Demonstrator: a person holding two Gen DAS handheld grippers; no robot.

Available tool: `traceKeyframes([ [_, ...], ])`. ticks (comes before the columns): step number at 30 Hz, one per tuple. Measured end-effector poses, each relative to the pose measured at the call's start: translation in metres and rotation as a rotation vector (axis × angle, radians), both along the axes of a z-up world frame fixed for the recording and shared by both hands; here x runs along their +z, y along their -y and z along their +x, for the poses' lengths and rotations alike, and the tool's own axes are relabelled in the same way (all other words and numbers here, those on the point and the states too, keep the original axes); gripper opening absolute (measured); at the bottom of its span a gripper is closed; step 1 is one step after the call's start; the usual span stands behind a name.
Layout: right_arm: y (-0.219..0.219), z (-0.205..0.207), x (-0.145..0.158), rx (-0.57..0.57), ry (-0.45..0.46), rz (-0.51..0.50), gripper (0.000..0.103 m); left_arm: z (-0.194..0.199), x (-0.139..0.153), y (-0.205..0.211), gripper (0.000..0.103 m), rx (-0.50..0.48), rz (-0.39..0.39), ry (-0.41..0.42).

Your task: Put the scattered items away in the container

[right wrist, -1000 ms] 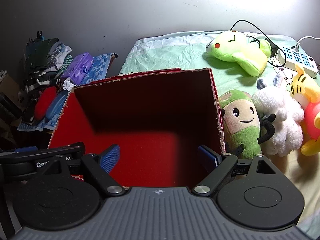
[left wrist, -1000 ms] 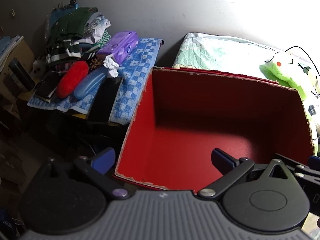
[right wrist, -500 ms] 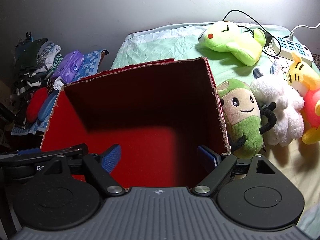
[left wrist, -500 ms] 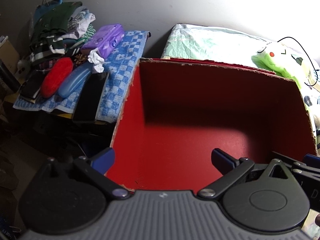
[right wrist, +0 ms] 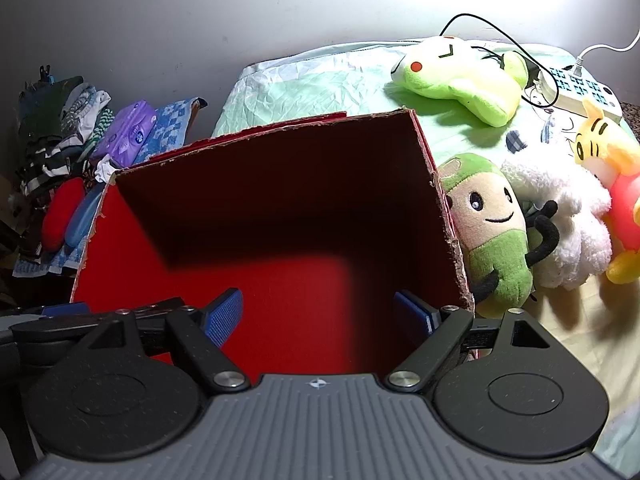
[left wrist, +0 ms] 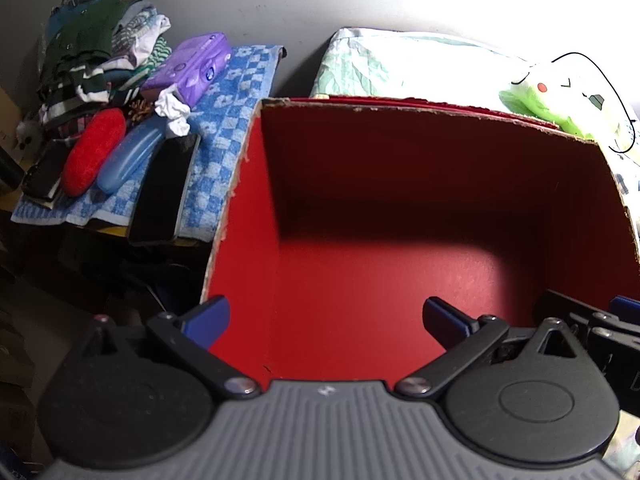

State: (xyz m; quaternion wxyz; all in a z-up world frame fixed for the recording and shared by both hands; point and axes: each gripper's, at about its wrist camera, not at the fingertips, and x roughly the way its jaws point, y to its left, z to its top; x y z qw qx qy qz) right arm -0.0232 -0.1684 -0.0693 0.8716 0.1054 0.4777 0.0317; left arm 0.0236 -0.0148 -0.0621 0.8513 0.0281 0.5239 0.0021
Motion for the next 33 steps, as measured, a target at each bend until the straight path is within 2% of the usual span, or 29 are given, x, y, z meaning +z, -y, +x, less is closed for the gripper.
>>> traceKeyframes([
  [9, 0.001, 0.003, -0.005, 0.006, -0.018, 0.003, 0.084, -0.001, -0.005, 0.007, 0.102, -0.007, 0.040, 0.002],
  [16, 0.004, 0.003, -0.005, 0.021, -0.013, 0.015, 0.084, -0.001, -0.006, 0.008, 0.102, -0.001, 0.021, -0.014],
  [21, 0.005, 0.000, -0.004, 0.045, -0.010, 0.016, 0.084, -0.005, -0.003, 0.016, 0.102, 0.010, 0.064, 0.008],
  [33, 0.012, -0.009, 0.004, 0.131, 0.040, 0.011, 0.083, -0.022, 0.010, 0.016, 0.102, 0.079, 0.076, 0.040],
])
